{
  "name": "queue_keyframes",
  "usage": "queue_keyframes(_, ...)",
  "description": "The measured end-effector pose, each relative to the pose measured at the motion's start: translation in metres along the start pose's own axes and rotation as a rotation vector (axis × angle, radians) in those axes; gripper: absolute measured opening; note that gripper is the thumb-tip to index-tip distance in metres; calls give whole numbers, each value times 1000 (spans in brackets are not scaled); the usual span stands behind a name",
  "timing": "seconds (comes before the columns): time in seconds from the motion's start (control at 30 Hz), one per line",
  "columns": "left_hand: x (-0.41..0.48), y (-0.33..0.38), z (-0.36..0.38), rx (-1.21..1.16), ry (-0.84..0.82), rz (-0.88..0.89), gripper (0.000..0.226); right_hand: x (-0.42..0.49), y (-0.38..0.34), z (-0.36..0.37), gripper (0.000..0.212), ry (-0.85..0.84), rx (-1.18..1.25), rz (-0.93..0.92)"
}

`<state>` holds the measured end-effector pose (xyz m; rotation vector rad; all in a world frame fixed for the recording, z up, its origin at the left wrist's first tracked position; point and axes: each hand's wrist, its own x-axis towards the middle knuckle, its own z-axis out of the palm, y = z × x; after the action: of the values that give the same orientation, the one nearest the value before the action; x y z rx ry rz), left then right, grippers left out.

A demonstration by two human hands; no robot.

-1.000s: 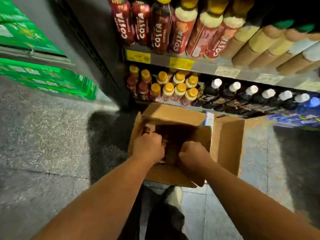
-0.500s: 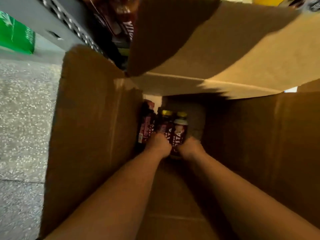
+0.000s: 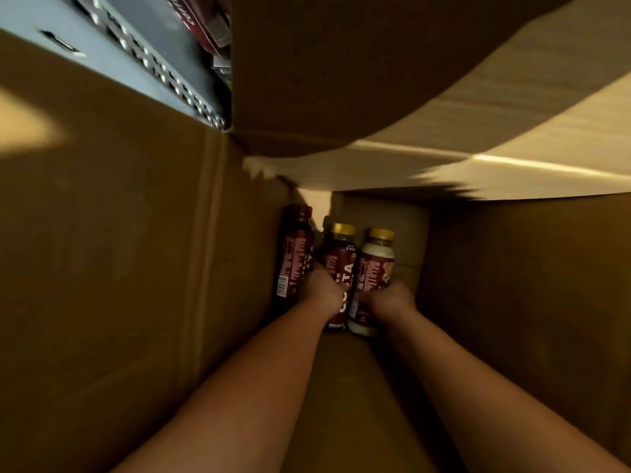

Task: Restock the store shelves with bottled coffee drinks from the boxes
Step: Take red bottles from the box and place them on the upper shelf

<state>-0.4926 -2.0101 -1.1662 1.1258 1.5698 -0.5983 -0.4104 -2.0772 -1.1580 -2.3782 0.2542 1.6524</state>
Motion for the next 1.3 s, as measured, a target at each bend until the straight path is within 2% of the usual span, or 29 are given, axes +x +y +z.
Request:
queue_keyframes(0.1, -13, 1, -5, -70, -35, 12, 54, -9, 1, -7, 48, -2, 61, 6)
queue_keyframes(0.23, -63, 1, -18, -160, -72, 53, 51, -53, 8, -30, 57, 4, 122, -43)
queue_keyframes(0.53, -246, 39, -86, -302, -126, 251, 59, -239, -16, -109, 54, 105, 199, -235)
queue_keyframes(0.67, -340, 66, -126, -347, -88, 415, 64, -326, -33, -143, 70, 120, 271, -359)
queue_keyframes(0.73, -371, 77, -140, -445, -96, 447, 58, -359, -41, -158, 64, 60, 291, -430)
queue_keyframes(0.8, -415, 90, -159, -490, -103, 505, 32, -401, -49, -180, 47, 8, 304, -504)
queue_keyframes(0.83, -437, 95, -168, -504, -97, 533, 27, -420, -54, -189, 41, -5, 306, -544)
queue_keyframes(0.93, -500, 106, -192, -541, -69, 639, 23, -481, -65, -219, 35, -17, 297, -674)
queue_keyframes(1.1, -609, 113, -223, -645, -100, 770, 24, -583, -81, -256, 43, -64, 284, -820)
queue_keyframes(1.3, -716, 121, -262, -725, -76, 937, 25, -703, -101, -293, 32, -115, 269, -960)
